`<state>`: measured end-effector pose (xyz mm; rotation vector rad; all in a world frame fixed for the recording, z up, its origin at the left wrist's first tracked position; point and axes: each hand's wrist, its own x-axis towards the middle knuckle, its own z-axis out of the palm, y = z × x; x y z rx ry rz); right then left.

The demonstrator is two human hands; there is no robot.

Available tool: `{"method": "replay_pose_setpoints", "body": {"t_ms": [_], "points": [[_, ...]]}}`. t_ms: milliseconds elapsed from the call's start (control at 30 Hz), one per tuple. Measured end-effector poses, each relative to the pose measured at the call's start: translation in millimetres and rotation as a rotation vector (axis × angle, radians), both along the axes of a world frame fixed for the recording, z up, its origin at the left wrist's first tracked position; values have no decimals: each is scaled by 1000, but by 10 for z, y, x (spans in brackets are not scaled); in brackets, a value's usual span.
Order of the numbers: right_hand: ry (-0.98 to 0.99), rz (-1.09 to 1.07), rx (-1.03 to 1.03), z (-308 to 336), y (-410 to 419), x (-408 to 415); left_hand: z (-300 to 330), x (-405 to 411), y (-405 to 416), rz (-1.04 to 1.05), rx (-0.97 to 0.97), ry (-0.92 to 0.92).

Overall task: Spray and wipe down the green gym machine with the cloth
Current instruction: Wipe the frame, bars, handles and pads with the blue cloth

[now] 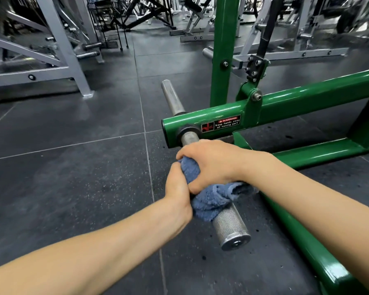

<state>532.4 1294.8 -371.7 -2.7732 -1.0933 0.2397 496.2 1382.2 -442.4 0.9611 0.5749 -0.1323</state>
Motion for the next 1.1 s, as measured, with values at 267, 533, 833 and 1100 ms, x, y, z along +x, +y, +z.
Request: {"method": "replay_pose_setpoints", "body": {"t_ms": [267,533,833,1100], "points": [[18,-322,260,-125,90,487,238,725,328,-34,187,-3],[-124,-789,767,-27,-132,534,210,945,633,-36,148,58],[-152,-965,34,-240,673,896,4,1212,605,-117,79,68],[239,-980,501,-142,263,946,-135,1227,883,-367,142,89]]}}
